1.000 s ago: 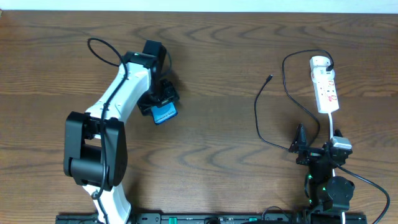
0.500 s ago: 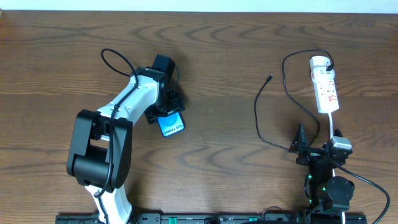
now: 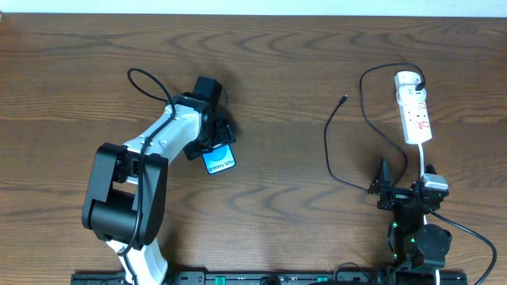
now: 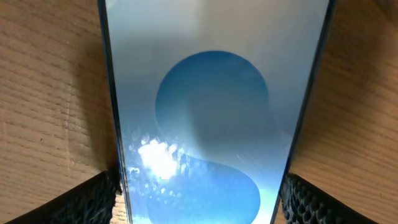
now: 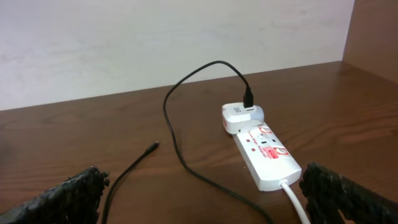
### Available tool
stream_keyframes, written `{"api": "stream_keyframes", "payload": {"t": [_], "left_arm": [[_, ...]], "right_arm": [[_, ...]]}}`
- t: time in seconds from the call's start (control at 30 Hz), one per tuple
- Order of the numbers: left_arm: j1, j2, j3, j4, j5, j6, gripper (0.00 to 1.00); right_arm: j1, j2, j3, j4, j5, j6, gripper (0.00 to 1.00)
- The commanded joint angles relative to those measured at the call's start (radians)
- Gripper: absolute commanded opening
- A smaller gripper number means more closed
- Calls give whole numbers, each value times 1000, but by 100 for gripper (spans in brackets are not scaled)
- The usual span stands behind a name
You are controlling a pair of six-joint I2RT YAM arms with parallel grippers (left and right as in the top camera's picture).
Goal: Plug charger to phone and switch on socket
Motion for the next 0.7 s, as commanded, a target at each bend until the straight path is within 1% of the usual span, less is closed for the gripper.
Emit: {"api": "stream_keyframes", "payload": {"t": [0.0, 0.07, 0.13, 0.17, 0.4, 0.67], "left_arm": [[0, -2, -9, 0, -49, 1, 85], [0, -2, -9, 8, -48, 1, 85], [0, -2, -9, 16, -48, 2, 98], [0, -2, -9, 22, -49, 2, 99], [0, 10, -9, 50, -56, 31, 100], [-5, 126, -9, 59, -55, 27, 99]], "right_arm": [[-3, -5, -3, -2, 4, 4, 99], [-3, -5, -3, -2, 4, 4, 99], [-3, -5, -3, -2, 4, 4, 99], [-3, -5, -3, -2, 4, 4, 99], [-3, -5, -3, -2, 4, 4, 99], [-3, -5, -3, -2, 4, 4, 99]]}}
